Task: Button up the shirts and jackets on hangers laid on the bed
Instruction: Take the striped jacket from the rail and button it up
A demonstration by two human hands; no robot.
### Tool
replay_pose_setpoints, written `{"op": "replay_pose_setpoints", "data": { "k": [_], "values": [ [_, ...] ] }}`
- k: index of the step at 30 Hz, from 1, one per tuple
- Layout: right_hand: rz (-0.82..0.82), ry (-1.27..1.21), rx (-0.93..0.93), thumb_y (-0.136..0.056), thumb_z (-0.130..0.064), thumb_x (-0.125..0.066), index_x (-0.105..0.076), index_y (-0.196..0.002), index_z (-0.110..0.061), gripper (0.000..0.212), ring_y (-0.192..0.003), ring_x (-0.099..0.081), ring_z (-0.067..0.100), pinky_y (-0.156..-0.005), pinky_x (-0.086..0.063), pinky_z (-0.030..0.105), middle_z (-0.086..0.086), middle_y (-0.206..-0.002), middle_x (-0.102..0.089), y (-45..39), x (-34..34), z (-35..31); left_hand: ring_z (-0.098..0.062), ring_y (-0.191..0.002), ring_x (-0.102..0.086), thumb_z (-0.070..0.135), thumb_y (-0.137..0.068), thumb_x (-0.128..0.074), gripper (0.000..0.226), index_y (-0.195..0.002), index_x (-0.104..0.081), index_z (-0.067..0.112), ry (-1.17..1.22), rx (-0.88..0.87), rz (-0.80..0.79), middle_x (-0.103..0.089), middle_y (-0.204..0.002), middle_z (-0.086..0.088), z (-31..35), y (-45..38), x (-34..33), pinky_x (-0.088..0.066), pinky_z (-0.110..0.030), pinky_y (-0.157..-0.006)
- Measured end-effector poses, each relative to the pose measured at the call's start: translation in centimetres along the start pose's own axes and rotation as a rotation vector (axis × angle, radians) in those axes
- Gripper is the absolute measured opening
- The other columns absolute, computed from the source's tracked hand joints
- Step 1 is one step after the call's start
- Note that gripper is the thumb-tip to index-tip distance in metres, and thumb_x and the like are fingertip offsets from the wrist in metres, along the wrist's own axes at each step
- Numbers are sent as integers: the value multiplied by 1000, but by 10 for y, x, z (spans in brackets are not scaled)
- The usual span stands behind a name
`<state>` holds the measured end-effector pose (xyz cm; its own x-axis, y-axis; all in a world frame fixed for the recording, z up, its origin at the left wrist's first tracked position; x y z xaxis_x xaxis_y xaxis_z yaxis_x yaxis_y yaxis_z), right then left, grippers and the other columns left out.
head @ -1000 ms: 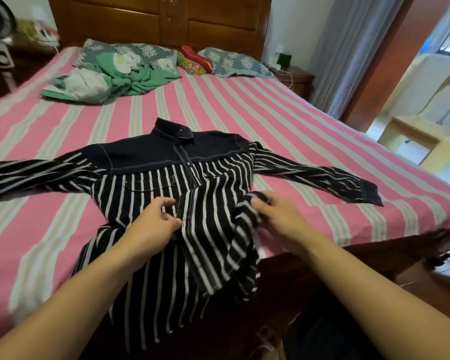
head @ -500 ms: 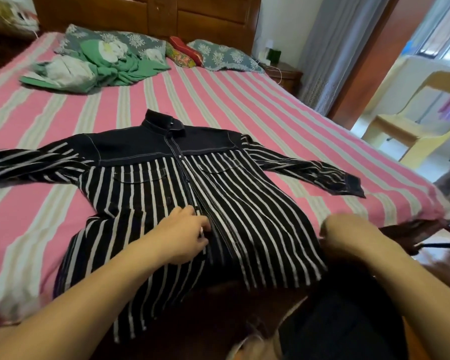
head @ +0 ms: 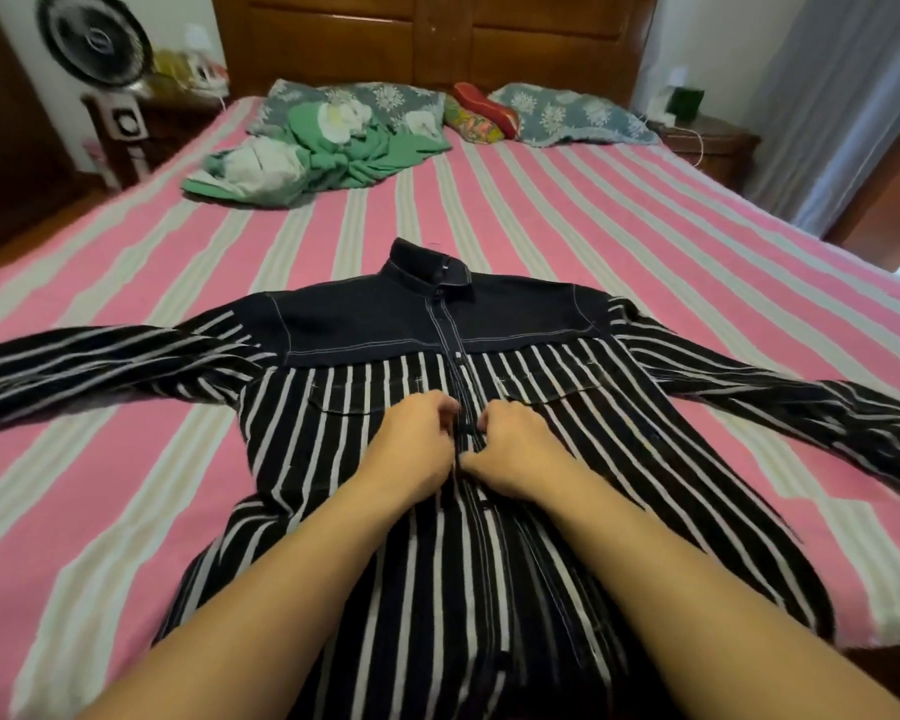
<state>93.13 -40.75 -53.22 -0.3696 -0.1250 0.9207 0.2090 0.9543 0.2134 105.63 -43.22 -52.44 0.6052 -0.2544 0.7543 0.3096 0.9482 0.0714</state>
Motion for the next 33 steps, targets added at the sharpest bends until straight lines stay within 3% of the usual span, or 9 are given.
{"op": "replay_pose_setpoints", "data": {
  "k": [4, 9, 12, 18, 26, 28, 30, 33],
  "values": [
    [5, 75, -38, -87, -33, -69, -53, -118, -16, 38, -99, -61, 23, -77, -48, 33, 5, -113, -62, -22, 3, 12, -14, -123, -57, 20, -101, -55, 35, -135, -61, 27, -129, -24, -109, -61, -135, 4, -6, -23, -21, -48, -34, -105],
    [204, 174, 63, -96, -26, -61, -50, -112, -15, 22, -94, -64, 25, -68, -47, 32, 6, -105, -64, -10, 7, -1, -11, -113, -57, 33, -101, -56, 32, -133, -60, 34, -276, -140, -11, -58, -122, 8, 0, -23, -23, -47, -27, -93],
    [262, 273, 128, -98, -23, -60, -49, -112, -15, 20, -93, -65, 24, -66, -41, 31, 5, -104, -65, -5, 12, -11, -11, -106, -57, 37, -100, -59, 29, -129, -62, 37, -299, -142, 20, -57, -115, 10, 0, -23, -24, -52, -32, -90],
    [116, 483, 166, -97, -14, -58, -60, -115, -11, 19, -103, -63, 26, -75, -50, 34, 7, -111, -63, -11, 6, -28, -12, -93, -57, 32, -99, -58, 11, -109, -63, 32, -275, -117, 47, -54, -103, 11, 0, -23, -23, -55, -35, -82],
    [-9, 502, 83, -97, -16, -56, -63, -116, -8, 22, -108, -64, 30, -75, -48, 35, 12, -118, -64, -36, 8, -25, -12, -110, -58, 28, -101, -57, 23, -120, -68, 33, -177, -75, 4, -60, -120, 10, -11, -29, -21, -52, -33, -90],
    [-105, 381, -29, -95, -17, -59, -63, -109, -6, 18, -96, -70, 30, -76, -56, 36, 14, -106, -68, -43, 14, -13, -10, -106, -59, 30, -101, -57, 23, -120, -68, 35, -161, -74, 9, -61, -118, 11, -12, -28, -21, -54, -34, -89],
    [-246, 77, -183, -97, -12, -53, -60, -102, -2, 14, -69, -74, 28, -67, -62, 38, 17, -88, -70, -49, 17, 5, -10, -105, -59, 34, -101, -58, 23, -121, -68, 36, -160, -82, 4, -60, -118, 12, -13, -28, -23, -54, -35, -89],
    [-432, -391, -317, -102, -8, -44, -58, -108, 2, 19, -72, -72, 21, -75, -63, 36, 15, -88, -73, -44, 9, 28, -13, -105, -60, 39, -99, -59, 21, -118, -67, 35, -242, -70, -31, -60, -116, 10, -7, -32, -26, -54, -37, -88]
  ]
}}
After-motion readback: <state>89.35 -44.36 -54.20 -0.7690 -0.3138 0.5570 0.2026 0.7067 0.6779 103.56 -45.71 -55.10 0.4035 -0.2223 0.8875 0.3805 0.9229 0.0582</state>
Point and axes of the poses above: each hand's wrist, its own y-axis away from the middle knuckle, its own x-axis out of the back of the hand, z = x × y, the point moved 8 cm from there along -y, towards the middle knuckle
